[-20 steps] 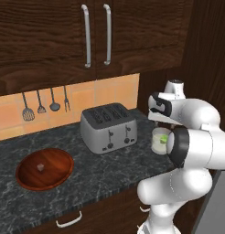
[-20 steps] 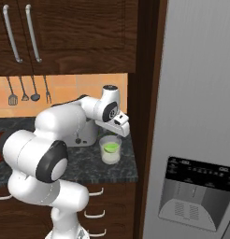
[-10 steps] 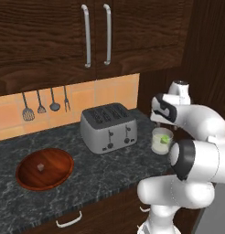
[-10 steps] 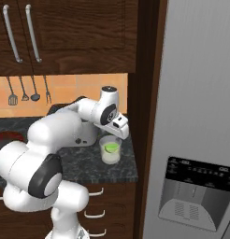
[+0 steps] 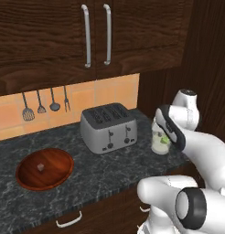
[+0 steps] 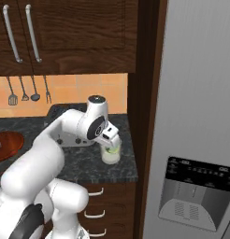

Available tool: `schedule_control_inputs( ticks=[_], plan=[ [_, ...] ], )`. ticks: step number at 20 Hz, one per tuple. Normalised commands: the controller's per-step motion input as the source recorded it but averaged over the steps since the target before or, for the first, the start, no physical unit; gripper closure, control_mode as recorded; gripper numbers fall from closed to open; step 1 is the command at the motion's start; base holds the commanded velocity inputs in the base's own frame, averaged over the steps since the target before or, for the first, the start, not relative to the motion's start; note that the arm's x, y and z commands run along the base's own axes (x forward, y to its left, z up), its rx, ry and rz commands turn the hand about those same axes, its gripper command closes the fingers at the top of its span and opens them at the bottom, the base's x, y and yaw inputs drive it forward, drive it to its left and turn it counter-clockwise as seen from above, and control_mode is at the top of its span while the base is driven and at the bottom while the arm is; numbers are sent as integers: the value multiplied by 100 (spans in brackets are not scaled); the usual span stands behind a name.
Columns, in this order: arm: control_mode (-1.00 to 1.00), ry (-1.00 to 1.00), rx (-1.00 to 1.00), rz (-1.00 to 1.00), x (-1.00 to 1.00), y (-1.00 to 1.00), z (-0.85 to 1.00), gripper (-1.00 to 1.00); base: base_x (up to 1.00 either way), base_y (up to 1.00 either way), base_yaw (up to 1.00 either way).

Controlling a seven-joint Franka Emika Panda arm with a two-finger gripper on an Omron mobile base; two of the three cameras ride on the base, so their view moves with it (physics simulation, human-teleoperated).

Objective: Grab a lemon wedge from the fridge and one ice cube from the ice bowl, and put them in the glass of lemonade.

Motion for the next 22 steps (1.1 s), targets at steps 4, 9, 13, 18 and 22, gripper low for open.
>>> schedule_control_inputs(
  ticks=[4, 9, 13, 18, 22],
  plan=[
    [-100, -4, 0, 7, -37, 52, 0, -100, 0, 0, 0],
    [-100, -20, 0, 0, -8, 42, 29, -100, 0, 0, 0],
    [-100, -16, 1, 0, 0, 32, 68, -100, 0, 0, 0],
    [-100, -17, 4, -1, -16, 22, 70, -100, 0, 0, 0],
    [-100, -20, 9, -1, -24, 22, 93, -100, 0, 0, 0]
  ],
)
